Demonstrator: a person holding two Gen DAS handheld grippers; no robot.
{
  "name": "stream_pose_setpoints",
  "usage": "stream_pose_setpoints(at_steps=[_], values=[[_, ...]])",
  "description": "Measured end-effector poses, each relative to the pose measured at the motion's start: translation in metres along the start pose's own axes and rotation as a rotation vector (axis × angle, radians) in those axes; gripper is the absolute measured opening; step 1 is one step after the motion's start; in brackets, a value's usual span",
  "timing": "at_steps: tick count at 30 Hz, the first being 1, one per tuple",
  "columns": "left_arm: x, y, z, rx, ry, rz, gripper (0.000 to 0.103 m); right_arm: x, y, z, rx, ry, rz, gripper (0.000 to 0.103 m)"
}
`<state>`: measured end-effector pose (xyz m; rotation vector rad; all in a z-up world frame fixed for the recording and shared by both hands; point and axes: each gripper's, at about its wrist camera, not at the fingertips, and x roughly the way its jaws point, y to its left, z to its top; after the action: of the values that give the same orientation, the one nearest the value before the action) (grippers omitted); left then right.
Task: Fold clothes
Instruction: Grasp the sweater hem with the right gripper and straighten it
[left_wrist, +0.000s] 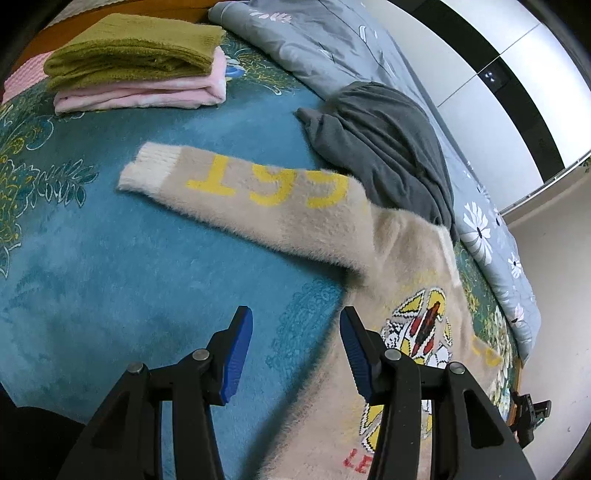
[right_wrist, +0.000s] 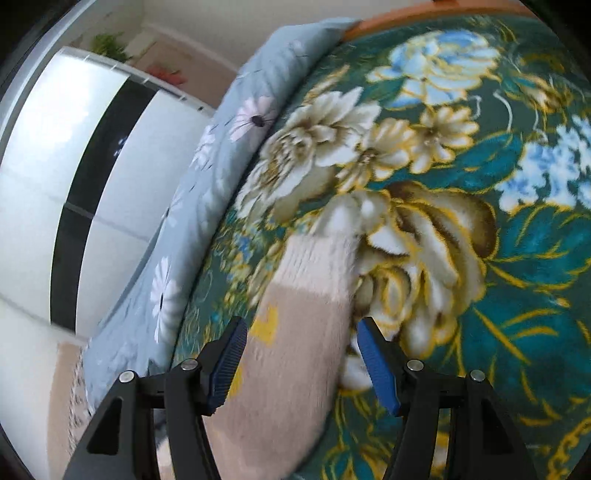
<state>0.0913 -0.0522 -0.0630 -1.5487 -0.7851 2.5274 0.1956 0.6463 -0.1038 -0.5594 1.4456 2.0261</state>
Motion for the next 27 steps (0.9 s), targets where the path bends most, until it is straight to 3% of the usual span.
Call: stream_pose_setpoints(at_steps=[3,12,21,24,27], values=[[-0.002,0.002,0.001,-0.008,-0.011,-0.003,0.050,0.012,-0.001,0.008,0.052,0.003,0.013,0.066],[-0.003,0.009,0.004,-0.053,-0.013,-0.007,0.051,0.031,-0.010,0.015,0.112,0.035,-0.068,0.066],[0.003,0.007,0.001,-0.049,0.002,-0.012,0.053,0.032,-0.023,0.016,0.147,0.072,-0.012,0.064],[0.003,0.006,0.000,-0.039,0.004,-0.020,0.053,0.030,-0.029,0.015,0.196,0.073,-0.009,0.054],[0.003,0.011,0.001,-0.066,0.004,-0.024,0.053,0.028,-0.037,0.014,0.255,0.082,-0.005,0.028]])
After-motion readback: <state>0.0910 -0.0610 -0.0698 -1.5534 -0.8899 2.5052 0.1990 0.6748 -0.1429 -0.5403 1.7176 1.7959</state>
